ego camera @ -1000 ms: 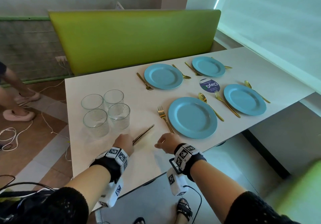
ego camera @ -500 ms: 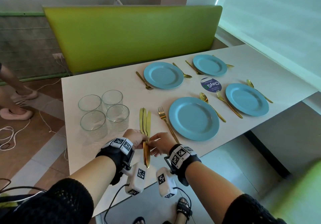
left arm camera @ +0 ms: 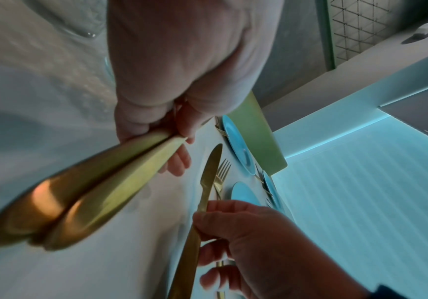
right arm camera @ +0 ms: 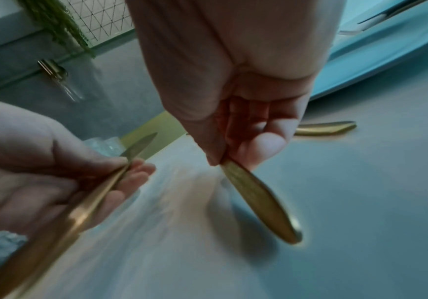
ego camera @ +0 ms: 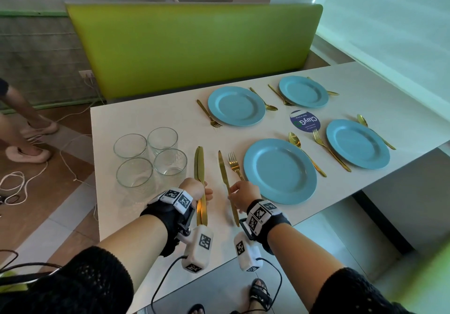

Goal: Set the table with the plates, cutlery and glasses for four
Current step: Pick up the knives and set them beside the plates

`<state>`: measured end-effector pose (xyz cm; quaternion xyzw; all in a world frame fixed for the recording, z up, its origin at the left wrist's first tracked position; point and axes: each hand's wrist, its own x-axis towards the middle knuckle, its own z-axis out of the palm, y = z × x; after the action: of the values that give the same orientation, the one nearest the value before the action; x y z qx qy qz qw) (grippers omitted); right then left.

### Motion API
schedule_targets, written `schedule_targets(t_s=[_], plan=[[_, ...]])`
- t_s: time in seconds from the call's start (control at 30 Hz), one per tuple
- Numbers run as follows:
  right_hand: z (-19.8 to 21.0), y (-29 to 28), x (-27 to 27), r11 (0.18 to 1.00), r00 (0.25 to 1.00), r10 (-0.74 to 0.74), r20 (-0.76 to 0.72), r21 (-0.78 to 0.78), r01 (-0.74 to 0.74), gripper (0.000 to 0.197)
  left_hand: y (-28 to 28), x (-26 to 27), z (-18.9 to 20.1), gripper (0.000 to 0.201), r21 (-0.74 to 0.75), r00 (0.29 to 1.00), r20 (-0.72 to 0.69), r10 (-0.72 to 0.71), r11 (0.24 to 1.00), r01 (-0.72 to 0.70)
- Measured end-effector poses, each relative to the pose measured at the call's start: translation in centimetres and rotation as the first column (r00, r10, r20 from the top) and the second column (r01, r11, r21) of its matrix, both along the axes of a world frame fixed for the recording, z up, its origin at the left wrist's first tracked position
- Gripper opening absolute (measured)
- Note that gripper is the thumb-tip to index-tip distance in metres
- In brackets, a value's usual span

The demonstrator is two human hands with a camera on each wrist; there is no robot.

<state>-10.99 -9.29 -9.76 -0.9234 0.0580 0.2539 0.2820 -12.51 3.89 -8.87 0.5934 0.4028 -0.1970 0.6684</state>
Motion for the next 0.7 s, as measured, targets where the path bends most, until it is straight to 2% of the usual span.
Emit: schedule_targets(t_s=[0.03,0.13,0.23,0.37,0.7], plan=[[0.0,-0.1,0.2,0.999,1.0,0.006,0.004,-0.038,-0.006,0.023,0.1,0.1,-0.1,0.033,-0.02,1.0,0.008,0.01,1.0,-0.009],[-0.2,-0.2,0.7,0.993,0.999,0.016,0.036,-0.119,-0.011,0.012,-0.1,0.5,0.4,0.03,-0.032,1.0,0.004,0.013,0.999,-0.013],[-0.3,-0.2,1.2,0.979,0.998,0.014,0.067,-0.206,0.0,0.025,-0.5,1.1,0.9,0.028,-0.014,1.0,0.021,-0.023,1.0,0.023],[-0.4,-0.2,1.5,0.966,0.994,0.0,0.106,-0.258,0.027,0.027,-0.8,1.6,1.4,0.025,0.0,0.999,0.042,-0.03,1.0,0.03],[-0.7,-0.6,1.8,0.949,0.988,0.005,0.153,-0.313,0.044,0.023,-0.5,1.5,1.2,0.031,0.033,0.999,0.003,-0.043,0.999,0.043]])
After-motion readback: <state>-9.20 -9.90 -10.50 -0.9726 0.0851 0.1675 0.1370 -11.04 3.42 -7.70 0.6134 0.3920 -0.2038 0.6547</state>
